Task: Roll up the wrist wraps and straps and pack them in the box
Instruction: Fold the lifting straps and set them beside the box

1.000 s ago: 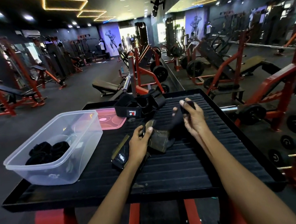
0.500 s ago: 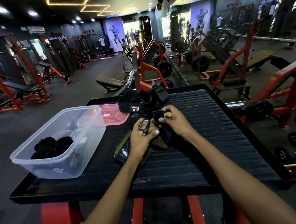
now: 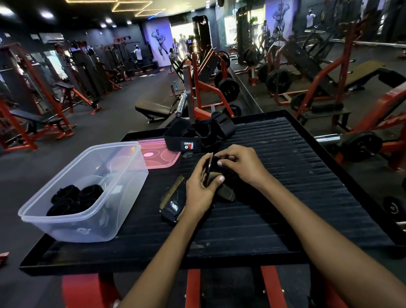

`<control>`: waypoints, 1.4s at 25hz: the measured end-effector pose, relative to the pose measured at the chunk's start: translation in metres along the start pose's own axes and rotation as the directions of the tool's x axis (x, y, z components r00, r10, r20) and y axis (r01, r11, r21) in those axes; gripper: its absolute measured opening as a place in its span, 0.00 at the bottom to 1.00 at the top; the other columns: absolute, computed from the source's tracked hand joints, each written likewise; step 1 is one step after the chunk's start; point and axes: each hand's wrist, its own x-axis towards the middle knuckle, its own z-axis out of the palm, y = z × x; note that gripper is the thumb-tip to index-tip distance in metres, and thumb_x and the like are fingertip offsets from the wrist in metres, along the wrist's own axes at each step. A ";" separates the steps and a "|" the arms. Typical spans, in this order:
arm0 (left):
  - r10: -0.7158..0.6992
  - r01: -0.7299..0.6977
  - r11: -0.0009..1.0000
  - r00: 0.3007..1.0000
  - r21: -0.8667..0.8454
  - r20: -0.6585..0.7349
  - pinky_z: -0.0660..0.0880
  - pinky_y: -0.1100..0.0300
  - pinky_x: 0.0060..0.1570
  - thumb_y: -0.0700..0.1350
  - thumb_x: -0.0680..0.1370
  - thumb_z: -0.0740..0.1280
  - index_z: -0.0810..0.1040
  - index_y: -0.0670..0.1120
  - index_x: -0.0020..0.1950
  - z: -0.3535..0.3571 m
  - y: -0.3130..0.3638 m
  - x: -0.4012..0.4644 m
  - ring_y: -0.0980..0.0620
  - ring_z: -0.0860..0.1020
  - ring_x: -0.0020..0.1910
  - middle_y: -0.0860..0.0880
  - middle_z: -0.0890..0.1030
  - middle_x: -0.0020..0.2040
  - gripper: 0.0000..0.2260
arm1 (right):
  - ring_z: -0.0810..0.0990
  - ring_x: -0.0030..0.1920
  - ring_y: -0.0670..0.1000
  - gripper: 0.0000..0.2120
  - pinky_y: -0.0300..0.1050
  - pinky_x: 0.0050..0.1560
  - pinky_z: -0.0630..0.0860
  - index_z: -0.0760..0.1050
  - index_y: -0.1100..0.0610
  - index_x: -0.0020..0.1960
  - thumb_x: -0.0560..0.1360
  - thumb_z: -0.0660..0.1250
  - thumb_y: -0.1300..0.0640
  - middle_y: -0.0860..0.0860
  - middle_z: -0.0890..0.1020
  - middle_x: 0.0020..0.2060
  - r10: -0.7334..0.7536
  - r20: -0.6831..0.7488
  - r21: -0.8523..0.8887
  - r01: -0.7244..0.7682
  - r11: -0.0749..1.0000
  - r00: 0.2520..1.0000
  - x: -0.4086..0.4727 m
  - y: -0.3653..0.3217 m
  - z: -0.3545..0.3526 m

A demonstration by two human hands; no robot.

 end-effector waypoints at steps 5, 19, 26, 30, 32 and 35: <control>0.140 -0.137 0.973 0.990 0.187 -0.001 0.68 0.54 0.68 0.63 0.69 0.69 0.69 0.62 0.66 0.002 0.007 -0.002 0.53 0.70 0.68 0.53 0.69 0.66 0.26 | 0.77 0.38 0.34 0.07 0.27 0.43 0.71 0.77 0.59 0.48 0.72 0.68 0.67 0.47 0.80 0.38 -0.012 -0.109 0.076 0.020 0.997 0.994 -0.002 0.000 0.004; 0.062 -0.065 0.989 0.998 0.135 0.030 0.66 0.73 0.60 0.35 0.75 0.68 0.61 0.50 0.72 0.008 0.009 0.000 0.55 0.75 0.63 0.49 0.72 0.66 0.29 | 0.74 0.42 0.36 0.05 0.31 0.48 0.69 0.78 0.61 0.50 0.76 0.66 0.64 0.47 0.75 0.44 0.106 0.002 0.310 -0.101 0.945 0.994 0.004 -0.011 -0.007; 0.052 -0.043 0.921 0.999 0.386 -0.012 0.67 0.72 0.49 0.31 0.76 0.58 0.65 0.49 0.73 0.012 0.013 0.001 0.50 0.79 0.46 0.43 0.81 0.54 0.27 | 0.72 0.32 0.40 0.05 0.30 0.32 0.67 0.75 0.56 0.45 0.77 0.63 0.64 0.49 0.76 0.35 0.234 -0.067 0.539 -0.162 0.826 0.970 0.003 -0.008 -0.011; 0.038 -0.037 0.921 0.999 0.388 0.005 0.70 0.69 0.46 0.32 0.77 0.58 0.64 0.53 0.73 0.012 0.013 0.001 0.44 0.80 0.43 0.41 0.82 0.50 0.28 | 0.68 0.25 0.41 0.09 0.32 0.30 0.68 0.75 0.56 0.42 0.77 0.62 0.67 0.52 0.74 0.32 0.255 -0.113 0.586 -0.143 0.798 0.960 0.006 -0.006 -0.012; 0.045 -0.052 0.913 0.999 0.404 0.025 0.70 0.68 0.48 0.32 0.77 0.58 0.64 0.53 0.74 0.011 0.013 0.001 0.48 0.80 0.44 0.43 0.82 0.51 0.28 | 0.68 0.23 0.41 0.09 0.33 0.29 0.68 0.74 0.56 0.41 0.77 0.62 0.67 0.52 0.74 0.32 0.255 -0.135 0.580 -0.132 0.804 0.957 0.010 -0.007 -0.014; 0.046 -0.054 0.917 0.998 0.395 0.029 0.69 0.70 0.45 0.33 0.77 0.59 0.64 0.51 0.73 0.010 0.012 0.001 0.53 0.78 0.39 0.45 0.82 0.50 0.26 | 0.71 0.22 0.42 0.08 0.34 0.30 0.71 0.75 0.57 0.40 0.76 0.64 0.67 0.51 0.76 0.32 0.234 -0.131 0.498 -0.140 0.856 0.963 0.022 -0.006 -0.014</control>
